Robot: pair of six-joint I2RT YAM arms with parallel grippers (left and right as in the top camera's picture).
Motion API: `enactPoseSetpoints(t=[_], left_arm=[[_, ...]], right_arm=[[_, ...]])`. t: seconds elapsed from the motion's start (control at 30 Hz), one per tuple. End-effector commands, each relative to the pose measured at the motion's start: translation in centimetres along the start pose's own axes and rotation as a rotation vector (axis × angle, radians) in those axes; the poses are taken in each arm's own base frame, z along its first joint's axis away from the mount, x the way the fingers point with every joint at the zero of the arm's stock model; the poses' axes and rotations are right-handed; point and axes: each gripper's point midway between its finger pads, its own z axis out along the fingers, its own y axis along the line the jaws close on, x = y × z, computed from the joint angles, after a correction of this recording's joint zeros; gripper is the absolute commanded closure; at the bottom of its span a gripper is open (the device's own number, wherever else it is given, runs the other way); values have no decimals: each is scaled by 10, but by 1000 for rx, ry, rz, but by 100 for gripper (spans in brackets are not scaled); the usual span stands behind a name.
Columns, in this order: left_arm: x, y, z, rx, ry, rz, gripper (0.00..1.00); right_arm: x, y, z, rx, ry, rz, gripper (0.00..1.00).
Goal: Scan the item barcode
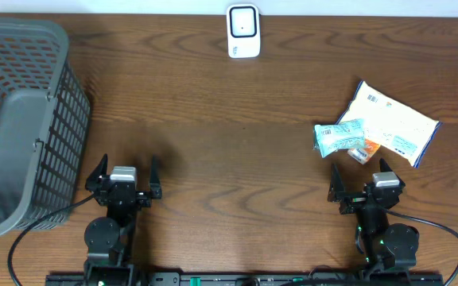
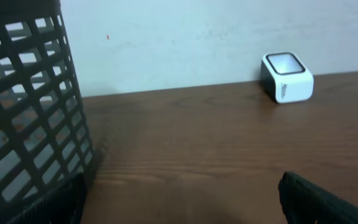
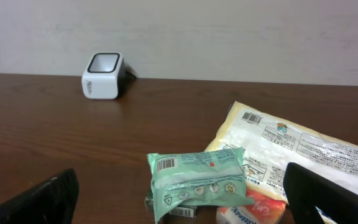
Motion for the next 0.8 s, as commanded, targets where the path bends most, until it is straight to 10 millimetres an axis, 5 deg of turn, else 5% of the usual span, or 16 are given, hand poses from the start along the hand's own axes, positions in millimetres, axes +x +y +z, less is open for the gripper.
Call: enactPoseSetpoints(t=[0.0, 0.17, 0.77], left_arm=[[-1, 0, -3, 2, -9, 44, 2], [26, -2, -10, 7, 91, 52, 3], [24, -1, -10, 2, 85, 51, 2]], right_arm=[[1, 3, 0, -12, 1, -5, 1], [1, 3, 0, -12, 1, -5, 1], [1, 3, 0, -12, 1, -5, 1]])
